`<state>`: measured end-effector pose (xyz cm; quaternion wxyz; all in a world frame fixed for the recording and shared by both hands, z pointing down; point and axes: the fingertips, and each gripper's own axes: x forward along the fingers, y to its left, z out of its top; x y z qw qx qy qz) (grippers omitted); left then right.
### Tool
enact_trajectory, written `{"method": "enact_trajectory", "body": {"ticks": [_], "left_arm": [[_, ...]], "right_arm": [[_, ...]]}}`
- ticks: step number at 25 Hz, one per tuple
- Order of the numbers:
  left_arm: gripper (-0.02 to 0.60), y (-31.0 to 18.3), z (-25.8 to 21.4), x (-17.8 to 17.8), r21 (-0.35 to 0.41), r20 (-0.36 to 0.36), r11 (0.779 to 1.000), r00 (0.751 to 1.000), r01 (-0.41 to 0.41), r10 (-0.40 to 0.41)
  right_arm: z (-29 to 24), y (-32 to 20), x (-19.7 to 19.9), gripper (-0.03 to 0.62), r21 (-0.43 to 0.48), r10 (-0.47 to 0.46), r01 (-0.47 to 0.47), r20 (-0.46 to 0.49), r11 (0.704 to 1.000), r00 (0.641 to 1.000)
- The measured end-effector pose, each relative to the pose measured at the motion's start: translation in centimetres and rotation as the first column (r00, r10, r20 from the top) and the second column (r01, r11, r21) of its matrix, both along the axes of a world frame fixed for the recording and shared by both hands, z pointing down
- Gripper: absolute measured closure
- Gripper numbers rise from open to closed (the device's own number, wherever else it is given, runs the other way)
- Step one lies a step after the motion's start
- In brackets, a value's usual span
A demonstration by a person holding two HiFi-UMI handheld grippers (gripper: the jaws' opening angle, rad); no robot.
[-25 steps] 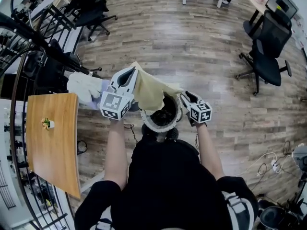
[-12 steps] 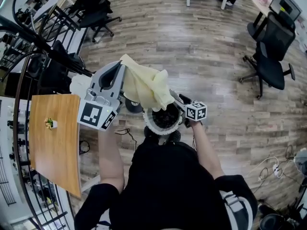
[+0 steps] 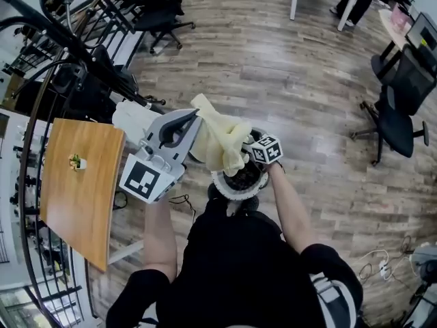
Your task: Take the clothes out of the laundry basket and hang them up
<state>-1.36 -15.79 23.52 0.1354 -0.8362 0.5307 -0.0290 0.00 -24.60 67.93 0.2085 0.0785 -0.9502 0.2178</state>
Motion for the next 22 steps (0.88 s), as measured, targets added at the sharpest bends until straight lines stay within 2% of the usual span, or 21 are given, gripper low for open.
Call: {"method": "enact_trajectory", "body": {"ticks": [1,2,3,4,5,9,14,17,22], "left_arm": [[0.56,0.2,-0.1,0.1,0.0,0.004,1.0,1.0,-0.007,0.007],[0.56,0.5,0.0,0.0,-0.006,0.011,1.0,1.0,-0.008,0.008],[0.56,0.7,0.3,-0.3,-0.015,0.021,1.0,1.0,-0.001,0.001],[0.56,0.9,0.5,-0.8,-0.025,0.025,1.0,1.0,0.015,-0.015],[0.56,1.1,0.7,-1.6,-0.034,0.019,0.999,0.999,0.039,-0.038],[0.56,2.8,1.9,-6.5,-0.067,-0.023,0.985,0.986,0.161,-0.162],[0.56,6.8,5.1,-11.9,-0.126,-0.077,0.952,0.954,0.28,-0.291],[0.56,8.1,6.7,-14.0,-0.16,-0.102,0.929,0.931,0.333,-0.351],[0.559,8.3,10.3,-16.0,-0.221,-0.104,0.899,0.908,0.377,-0.406]], "right_arm": [[0.3,0.3,-1.0,0.226,-0.017,-0.01,0.01,0.006,1.0,1.0],[0.3,0.6,-1.9,0.284,-0.031,-0.021,0.021,0.017,0.999,1.0],[0.1,1.0,-2.8,0.386,-0.044,-0.029,0.03,0.034,0.999,0.999],[-0.2,1.2,-3.5,0.532,-0.061,-0.032,0.035,0.057,0.998,0.998],[-0.6,1.4,-4.1,0.582,-0.082,-0.029,0.036,0.08,0.996,0.996],[-2.7,0.2,-4.6,0.583,-0.135,0.044,-0.023,0.155,0.991,0.987],[-6.3,-3.1,-3.5,0.583,-0.193,0.158,-0.107,0.273,0.975,0.949],[-8.8,-4.8,-2.5,0.585,-0.213,0.205,-0.137,0.336,0.967,0.919],[-13.4,-5.8,-1.5,0.585,-0.239,0.241,-0.143,0.458,0.96,0.856]]}}
